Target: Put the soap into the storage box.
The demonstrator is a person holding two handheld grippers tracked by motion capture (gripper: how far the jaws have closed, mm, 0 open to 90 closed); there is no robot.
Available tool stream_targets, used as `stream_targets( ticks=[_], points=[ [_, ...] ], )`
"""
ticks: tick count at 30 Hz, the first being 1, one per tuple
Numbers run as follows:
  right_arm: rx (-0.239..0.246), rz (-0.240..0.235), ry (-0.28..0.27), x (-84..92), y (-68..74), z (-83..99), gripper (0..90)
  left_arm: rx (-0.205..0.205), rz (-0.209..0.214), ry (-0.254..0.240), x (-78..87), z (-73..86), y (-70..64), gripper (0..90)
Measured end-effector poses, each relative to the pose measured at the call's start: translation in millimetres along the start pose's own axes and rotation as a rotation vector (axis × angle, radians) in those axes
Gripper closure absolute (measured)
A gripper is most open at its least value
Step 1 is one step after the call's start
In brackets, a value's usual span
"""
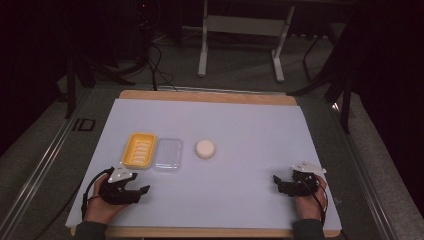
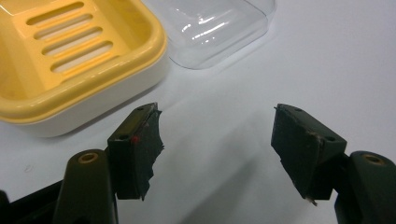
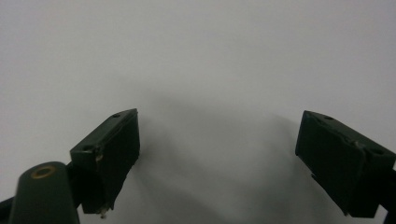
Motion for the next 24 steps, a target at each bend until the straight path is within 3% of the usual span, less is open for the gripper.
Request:
stream_targets(
  ticks=[3, 8, 13, 14, 24],
  points=[
    [0.001, 0.023, -0.026, 2.8, -0.1, -0.3, 13.0, 0.006, 0.005, 0.0, 0.1, -0.3, 0.1, 33.2],
    [-0.002, 0.057, -0.022, 2.6, -1.2, -0.5, 12.2, -0.016, 0.01, 0.021, -3.3, -2.7, -4.7, 33.2],
    [-0.011, 0.043, -0.035, 4.0, -2.5, -0.9, 13.3, -0.052, 0.014, 0.045, -3.1, -6.5, -6.0, 33.2],
    [-0.007, 0.038, -0.039, 4.3, -2.2, -0.9, 13.3, -0.074, 0.017, 0.061, -2.0, -7.5, -5.7, 33.2],
    [-0.002, 0.025, -0.056, 6.0, -1.6, -1.2, 13.8, -0.118, 0.012, 0.119, 5.4, -8.0, 0.9, 33.7]
  ],
)
Point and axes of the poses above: each handheld gripper's, and its own axes: x roughly backward along the jaws, z roughly out of its underside, y roughly to its left, the point moved 7 cm from there along -x, roughly forward along the jaws, and after that the axes turned 11 degrees about y, right-handed, at the moved point
